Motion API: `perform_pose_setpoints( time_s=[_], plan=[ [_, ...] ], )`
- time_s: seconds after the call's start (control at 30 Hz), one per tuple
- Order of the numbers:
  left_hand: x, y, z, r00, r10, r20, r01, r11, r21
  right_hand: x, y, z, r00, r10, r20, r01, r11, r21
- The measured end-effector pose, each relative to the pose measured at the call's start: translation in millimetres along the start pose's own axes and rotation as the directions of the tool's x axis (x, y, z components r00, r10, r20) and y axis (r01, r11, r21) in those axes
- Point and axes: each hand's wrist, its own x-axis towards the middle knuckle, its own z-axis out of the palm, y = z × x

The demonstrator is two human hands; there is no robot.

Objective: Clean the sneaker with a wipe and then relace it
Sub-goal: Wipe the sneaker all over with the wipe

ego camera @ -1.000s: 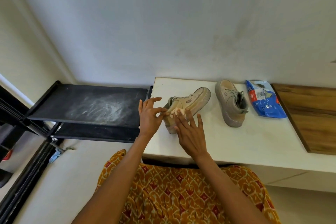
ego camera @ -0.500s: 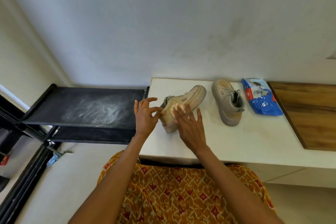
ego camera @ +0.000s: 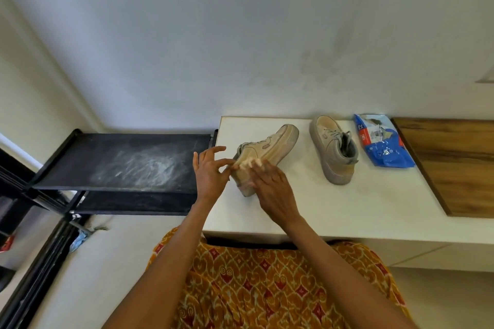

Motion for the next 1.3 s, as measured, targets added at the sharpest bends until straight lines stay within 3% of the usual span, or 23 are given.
perform_pose_setpoints(
  time_s=[0.07,0.13,0.3,0.5,0.67,0.77,0.9,0.97,1.13,1.3],
  plan=[
    [0.8,-1.6,-0.1,1.0,-0.009,-0.007,0.009,1.0,-0.005,4.3,17.2,-3.8,0.977,0.208,0.038,-0.207,0.978,-0.017],
    [0.1,-2.7,0.6,1.0,-0.016,-0.014,0.016,1.0,-0.009,15.3,33.6,-9.1,0.946,0.312,0.093,-0.31,0.95,-0.031],
    [-1.4,-6.9,3.7,0.997,-0.069,-0.031,0.068,0.997,-0.028,27.7,14.2,-5.8,0.965,0.248,0.089,-0.254,0.964,0.073],
    [-1.8,-13.0,5.0,0.997,-0.068,-0.019,0.068,0.997,-0.02,5.7,-5.3,-2.3,0.998,-0.036,0.054,0.036,0.999,-0.008],
    [0.7,-13.0,4.3,0.999,-0.049,-0.014,0.049,0.999,-0.016,66.8,41.2,-10.4,0.972,0.203,0.115,-0.199,0.979,-0.045],
    [1.1,-9.4,4.8,0.998,-0.062,-0.02,0.061,0.998,-0.027,100.3,51.8,-18.3,0.94,0.249,0.233,-0.257,0.966,0.005],
    [-3.0,-12.2,5.9,0.999,-0.05,-0.009,0.05,0.999,0.004,117.9,46.9,-23.2,0.885,0.4,0.238,-0.435,0.893,0.118],
    [-4.6,-9.4,8.6,0.998,-0.056,-0.017,0.056,0.998,-0.011,106.6,34.6,-24.3,0.896,0.385,0.219,-0.424,0.891,0.166],
    [-7.7,-10.6,12.9,0.998,-0.05,-0.045,0.048,0.998,-0.04,46.9,-10.7,-33.6,0.974,0.205,0.101,-0.228,0.904,0.362],
    [-4.6,-10.2,10.1,0.999,-0.05,-0.021,0.05,0.999,-0.004,82.9,24.4,-26.5,0.913,0.383,0.141,-0.408,0.869,0.28]
  ],
)
